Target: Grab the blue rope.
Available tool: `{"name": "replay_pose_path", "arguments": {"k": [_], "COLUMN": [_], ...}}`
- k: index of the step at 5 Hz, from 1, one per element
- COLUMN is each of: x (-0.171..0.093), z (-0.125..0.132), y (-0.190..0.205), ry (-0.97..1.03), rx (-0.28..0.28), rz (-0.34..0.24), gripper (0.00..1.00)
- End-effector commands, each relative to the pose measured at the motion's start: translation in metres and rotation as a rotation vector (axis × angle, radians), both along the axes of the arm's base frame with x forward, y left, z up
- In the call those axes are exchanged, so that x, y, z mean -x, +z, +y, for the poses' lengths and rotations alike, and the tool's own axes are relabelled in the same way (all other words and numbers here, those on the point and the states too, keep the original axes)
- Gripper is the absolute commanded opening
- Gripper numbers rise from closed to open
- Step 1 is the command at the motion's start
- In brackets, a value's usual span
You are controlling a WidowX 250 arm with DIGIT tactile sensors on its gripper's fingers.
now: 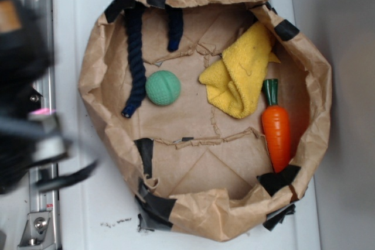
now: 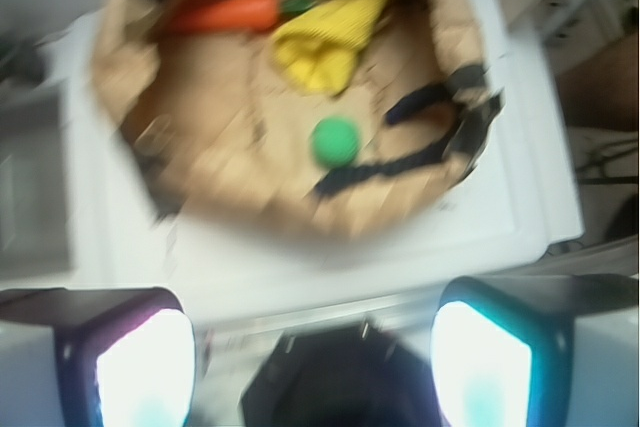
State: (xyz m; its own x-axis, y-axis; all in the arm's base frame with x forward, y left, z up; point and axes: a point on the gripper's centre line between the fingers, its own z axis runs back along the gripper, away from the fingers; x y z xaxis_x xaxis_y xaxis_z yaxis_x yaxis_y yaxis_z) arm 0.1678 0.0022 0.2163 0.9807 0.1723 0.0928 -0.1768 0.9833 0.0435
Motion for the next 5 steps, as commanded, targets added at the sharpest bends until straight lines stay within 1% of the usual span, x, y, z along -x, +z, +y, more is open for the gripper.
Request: {"name": "replay_pose_path", "arguments": {"k": [1, 2, 3, 4, 5], "x": [-0.070, -0.083, -0.094, -0.099, -0.090], "z": [0.038, 0.038, 0.045, 0.061, 0.087], "y": [-0.056, -0.097, -0.127, -0.142, -0.145], "ry": [0.391, 0.434, 0.421, 0.486, 0.486], "rx": [-0.052, -0.055, -0.051, -0.071, -0.138], "rz": [-0.163, -0.211, -0.174, -0.127, -0.112], "gripper": [1.00, 1.00, 1.00, 1.00, 1.00]}}
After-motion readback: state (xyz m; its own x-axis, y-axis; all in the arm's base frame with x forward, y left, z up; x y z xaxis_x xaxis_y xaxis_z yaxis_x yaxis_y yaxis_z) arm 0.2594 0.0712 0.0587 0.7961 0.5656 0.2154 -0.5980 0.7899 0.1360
